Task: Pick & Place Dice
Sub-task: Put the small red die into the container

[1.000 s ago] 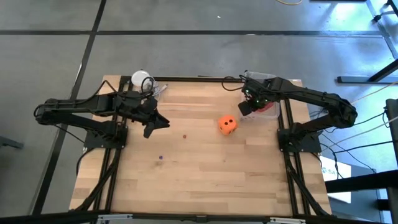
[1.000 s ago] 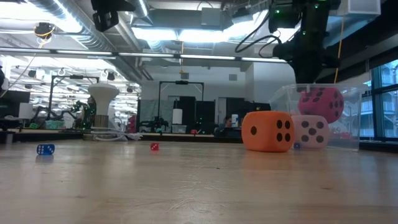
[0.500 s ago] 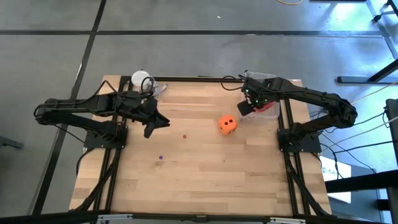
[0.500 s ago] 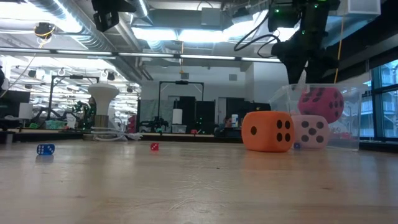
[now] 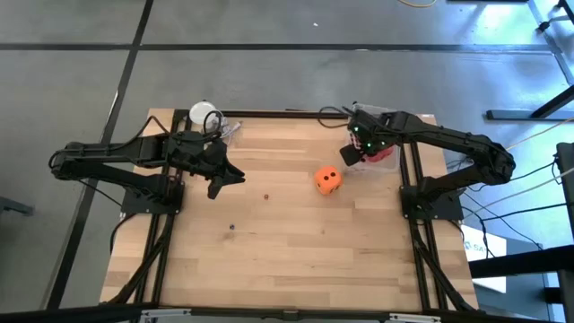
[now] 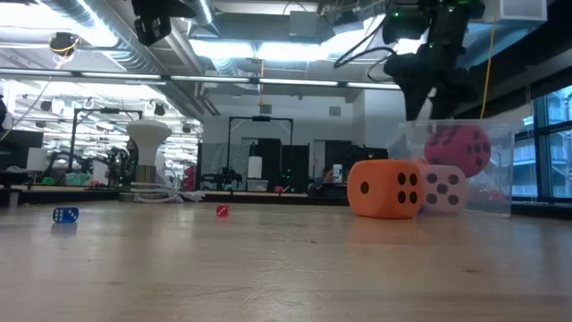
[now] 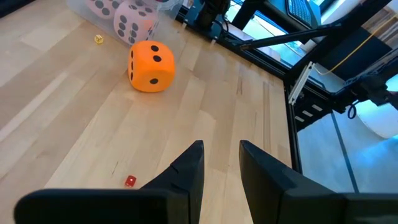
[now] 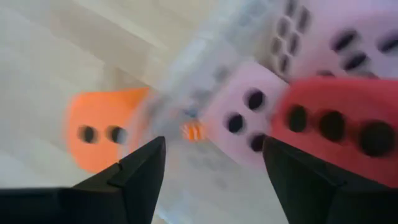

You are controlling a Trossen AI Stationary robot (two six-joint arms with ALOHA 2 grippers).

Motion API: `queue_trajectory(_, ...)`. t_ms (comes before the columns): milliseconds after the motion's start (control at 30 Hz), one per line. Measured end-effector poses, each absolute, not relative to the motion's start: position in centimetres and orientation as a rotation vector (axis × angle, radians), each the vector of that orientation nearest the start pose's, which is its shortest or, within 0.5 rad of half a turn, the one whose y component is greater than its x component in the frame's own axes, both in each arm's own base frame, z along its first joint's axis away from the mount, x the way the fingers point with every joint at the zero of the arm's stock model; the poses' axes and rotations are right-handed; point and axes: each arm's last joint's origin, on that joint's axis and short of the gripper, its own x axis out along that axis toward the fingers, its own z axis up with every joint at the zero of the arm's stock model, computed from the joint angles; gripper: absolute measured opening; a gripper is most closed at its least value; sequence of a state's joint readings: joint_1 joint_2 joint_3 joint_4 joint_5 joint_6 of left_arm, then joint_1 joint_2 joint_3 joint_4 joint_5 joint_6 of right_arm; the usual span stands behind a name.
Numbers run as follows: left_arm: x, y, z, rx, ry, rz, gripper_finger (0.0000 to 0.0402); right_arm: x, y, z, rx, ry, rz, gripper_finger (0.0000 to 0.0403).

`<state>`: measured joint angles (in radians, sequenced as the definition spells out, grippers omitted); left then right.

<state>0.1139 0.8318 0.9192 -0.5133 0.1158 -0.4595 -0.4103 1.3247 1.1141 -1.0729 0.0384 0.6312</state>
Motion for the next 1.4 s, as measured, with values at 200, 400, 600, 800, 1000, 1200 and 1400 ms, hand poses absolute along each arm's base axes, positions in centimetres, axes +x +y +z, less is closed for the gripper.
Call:
queue_trajectory(200,16.8,1.6,33.9,-0.503,0.43,0.098,0.0093,21.3,-9.7,27.4,0.739,1.114,-0.845,0.0242)
queue_trajectory(400,16.9,1.7,33.8,-0.496,0.431,0.122,0.0093,21.6,-9.3,27.5,0.793,1.112,-0.763,0.0223)
queue_trajectory(600,18.0,2.1,32.8,-0.375,0.486,0.199,0.0101,21.5,-8.1,28.5,0.781,1.078,-0.728,0.021)
queue_trajectory(800,20.4,2.5,30.5,-0.221,0.645,0.252,0.0134,21.2,-6.8,31.8,0.764,0.993,-0.667,0.0201)
queue_trajectory(1000,22.9,3.1,27.6,-0.079,0.808,0.221,0.0168,20.9,-5.4,35.5,0.751,0.882,-0.592,0.0193)
queue_trajectory(1200,25.3,3.8,24.7,-0.07,0.921,0.167,0.0187,20.2,-3.6,37.2,0.702,0.871,-0.588,0.0183)
queue_trajectory(1400,26.9,4.3,22.7,-0.085,0.963,0.122,0.0188,19.3,-2.5,37.0,0.702,0.931,-0.663,0.0172)
